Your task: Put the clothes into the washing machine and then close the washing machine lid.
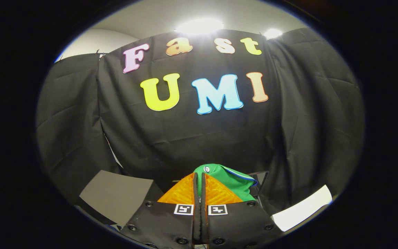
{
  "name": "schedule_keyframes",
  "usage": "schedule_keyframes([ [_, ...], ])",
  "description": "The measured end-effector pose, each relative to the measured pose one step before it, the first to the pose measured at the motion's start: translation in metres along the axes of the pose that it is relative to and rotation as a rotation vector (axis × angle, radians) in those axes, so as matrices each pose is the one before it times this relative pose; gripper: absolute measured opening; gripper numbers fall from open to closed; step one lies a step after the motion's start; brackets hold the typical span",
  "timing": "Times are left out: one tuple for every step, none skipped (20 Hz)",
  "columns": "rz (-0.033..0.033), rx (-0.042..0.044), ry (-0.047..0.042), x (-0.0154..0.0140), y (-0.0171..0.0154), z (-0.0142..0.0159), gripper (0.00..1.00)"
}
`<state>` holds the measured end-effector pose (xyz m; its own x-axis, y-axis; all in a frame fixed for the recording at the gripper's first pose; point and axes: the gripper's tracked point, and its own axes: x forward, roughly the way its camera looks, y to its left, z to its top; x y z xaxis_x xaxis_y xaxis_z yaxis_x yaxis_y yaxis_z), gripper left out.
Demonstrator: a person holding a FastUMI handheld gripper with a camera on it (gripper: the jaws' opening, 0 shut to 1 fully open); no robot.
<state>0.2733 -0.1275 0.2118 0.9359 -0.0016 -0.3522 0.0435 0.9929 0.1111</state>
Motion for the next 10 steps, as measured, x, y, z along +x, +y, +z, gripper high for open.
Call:
schedule_keyframes([
  [-0.00089, 0.00462, 0.00802, 0.00519, -0.00365, -0.00895, 0.02],
  [-0.00163, 0.00210, 0.00918, 0.00439, -0.00397, -0.00813, 0.01],
  [-0.00384, -0.00452, 0.01074, 0.00517, -0.00477, -0.00901, 0.01],
  [-0.00502, -0.00366, 0.01039, 0.00595, -0.00514, -0.00937, 0.01],
  [-0.00094, 0.00331, 0.00903, 0.00478, -0.00323, -0.00848, 0.01],
  [0.00185, 0.00463, 0.00888, 0.00487, -0.00245, -0.00891, 0.01],
  [0.00099, -0.00251, 0.01317, 0.00595, -0.00306, -0.01035, 0.01],
  [-0.00127, -0.00674, 0.01317, 0.00626, -0.00403, -0.01058, 0.01],
  [-0.00459, -0.00350, 0.01160, 0.00519, -0.00473, -0.00892, 0.01],
  [-0.00199, 0.00438, 0.01134, 0.00596, -0.00411, -0.00859, 0.01],
])
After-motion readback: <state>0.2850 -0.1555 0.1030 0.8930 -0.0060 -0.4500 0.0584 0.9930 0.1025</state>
